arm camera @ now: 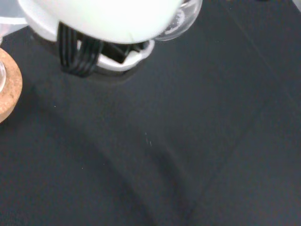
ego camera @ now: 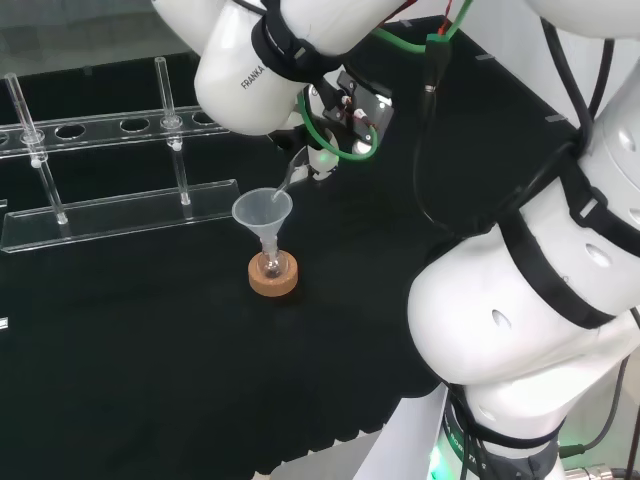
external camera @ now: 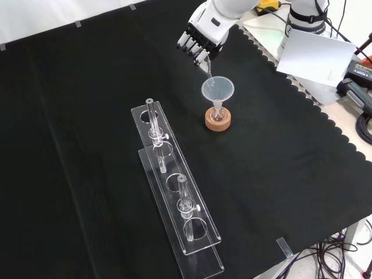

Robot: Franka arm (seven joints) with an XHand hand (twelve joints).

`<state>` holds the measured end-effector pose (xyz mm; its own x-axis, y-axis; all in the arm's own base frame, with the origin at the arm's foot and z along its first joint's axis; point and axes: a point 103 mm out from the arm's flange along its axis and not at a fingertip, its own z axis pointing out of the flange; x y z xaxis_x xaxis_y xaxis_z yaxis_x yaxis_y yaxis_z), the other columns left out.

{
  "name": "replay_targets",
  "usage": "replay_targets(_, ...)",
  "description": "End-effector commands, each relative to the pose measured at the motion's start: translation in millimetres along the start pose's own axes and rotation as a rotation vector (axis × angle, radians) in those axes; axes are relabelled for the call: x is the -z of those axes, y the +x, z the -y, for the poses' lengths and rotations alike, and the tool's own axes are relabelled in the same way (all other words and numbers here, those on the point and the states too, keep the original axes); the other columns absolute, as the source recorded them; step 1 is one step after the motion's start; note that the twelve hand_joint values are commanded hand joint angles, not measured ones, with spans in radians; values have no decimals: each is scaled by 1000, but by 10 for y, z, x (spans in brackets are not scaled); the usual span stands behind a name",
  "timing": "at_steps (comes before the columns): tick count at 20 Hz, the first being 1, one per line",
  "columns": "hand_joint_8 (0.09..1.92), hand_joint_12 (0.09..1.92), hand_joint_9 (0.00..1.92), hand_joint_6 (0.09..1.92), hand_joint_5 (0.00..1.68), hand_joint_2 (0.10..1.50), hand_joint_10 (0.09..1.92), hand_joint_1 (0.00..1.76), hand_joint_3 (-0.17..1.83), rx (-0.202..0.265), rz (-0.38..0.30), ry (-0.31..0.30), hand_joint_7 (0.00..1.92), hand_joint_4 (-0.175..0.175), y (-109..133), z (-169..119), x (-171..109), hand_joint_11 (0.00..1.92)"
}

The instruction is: Pour all the NaCl from the weighing funnel into the round-bottom flask.

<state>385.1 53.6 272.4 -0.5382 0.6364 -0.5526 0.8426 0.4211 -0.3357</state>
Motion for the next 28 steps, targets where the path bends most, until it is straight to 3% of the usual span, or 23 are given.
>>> replay_targets(1,229,822,1476,289,1505,508,304,1185,793,7,33,9,1630,106,28,-22,51,1217)
replay_targets(5,229,822,1477,290,1506,507,304,1185,795,15,78,20,1632,108,42,-43,85,1218)
replay_targets(18,226,821,1479,292,1505,504,304,1184,800,13,99,12,1635,116,8,-55,151,1220)
replay_targets(28,224,821,1481,295,1505,502,304,1184,804,55,133,13,1638,121,43,-93,179,1224)
